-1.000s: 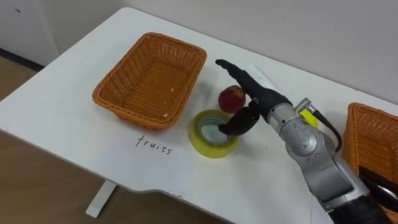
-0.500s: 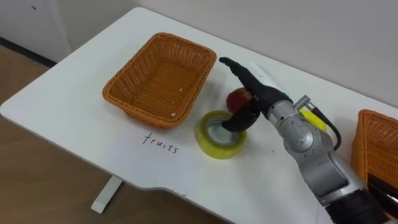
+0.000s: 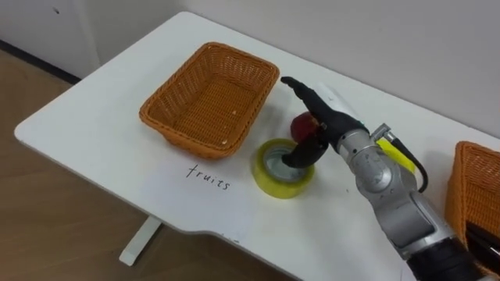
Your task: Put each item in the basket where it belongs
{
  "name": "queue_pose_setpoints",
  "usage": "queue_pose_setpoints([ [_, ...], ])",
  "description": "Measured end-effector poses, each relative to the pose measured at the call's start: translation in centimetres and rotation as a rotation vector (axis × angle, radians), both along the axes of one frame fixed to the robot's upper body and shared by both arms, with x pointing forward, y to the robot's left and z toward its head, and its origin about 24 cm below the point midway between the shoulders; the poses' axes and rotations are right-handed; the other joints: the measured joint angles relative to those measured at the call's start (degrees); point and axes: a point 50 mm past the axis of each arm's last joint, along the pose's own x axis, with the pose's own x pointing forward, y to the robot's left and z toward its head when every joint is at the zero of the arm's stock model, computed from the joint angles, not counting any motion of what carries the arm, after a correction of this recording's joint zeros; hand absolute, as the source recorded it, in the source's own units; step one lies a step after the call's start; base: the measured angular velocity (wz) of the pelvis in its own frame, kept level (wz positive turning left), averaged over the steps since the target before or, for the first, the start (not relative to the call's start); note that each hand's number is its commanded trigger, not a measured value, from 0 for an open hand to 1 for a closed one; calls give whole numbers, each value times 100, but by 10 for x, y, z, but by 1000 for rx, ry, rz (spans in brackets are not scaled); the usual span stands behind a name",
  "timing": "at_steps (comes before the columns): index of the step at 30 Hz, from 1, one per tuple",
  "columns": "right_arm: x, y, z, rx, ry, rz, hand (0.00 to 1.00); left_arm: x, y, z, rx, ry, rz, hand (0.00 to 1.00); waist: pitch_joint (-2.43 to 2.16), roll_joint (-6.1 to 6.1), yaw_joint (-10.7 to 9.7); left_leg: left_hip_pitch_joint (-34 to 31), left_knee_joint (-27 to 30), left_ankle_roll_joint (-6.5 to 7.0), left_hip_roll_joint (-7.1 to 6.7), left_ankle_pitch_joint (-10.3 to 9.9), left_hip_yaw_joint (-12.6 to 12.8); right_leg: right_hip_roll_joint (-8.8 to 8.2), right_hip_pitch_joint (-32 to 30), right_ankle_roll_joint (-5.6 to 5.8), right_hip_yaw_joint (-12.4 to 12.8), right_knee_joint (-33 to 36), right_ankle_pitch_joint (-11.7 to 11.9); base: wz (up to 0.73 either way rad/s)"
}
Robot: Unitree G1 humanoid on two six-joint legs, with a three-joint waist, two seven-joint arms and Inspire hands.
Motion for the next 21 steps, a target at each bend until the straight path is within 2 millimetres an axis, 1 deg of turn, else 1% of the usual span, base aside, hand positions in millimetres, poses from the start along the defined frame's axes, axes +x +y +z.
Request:
queue_pose_setpoints([
  [5,-1,-1,-19,-18,63,-27,0,-1,-1,-1,-9,12,3,0,9,13,104,-3,4,1,-2,-1,4,-8,-5,0,-2,0,0,0],
  [11,-3,4,-21,-120,41,-3,0,1,-2,-1,-15,17,4,0,18,28,128,-14,1,1,-6,0,-10,-7,-12,0,3,0,0,1],
  [13,-3,5,-23,-145,35,0,0,3,-2,-1,-14,12,3,0,17,28,111,-59,28,1,-20,0,-80,-11,-20,0,-3,-1,0,13],
  [21,-3,7,-26,-198,37,-5,0,6,-2,0,-8,0,1,0,2,57,131,-58,38,4,-39,1,-102,-22,-8,0,-5,-1,0,2],
])
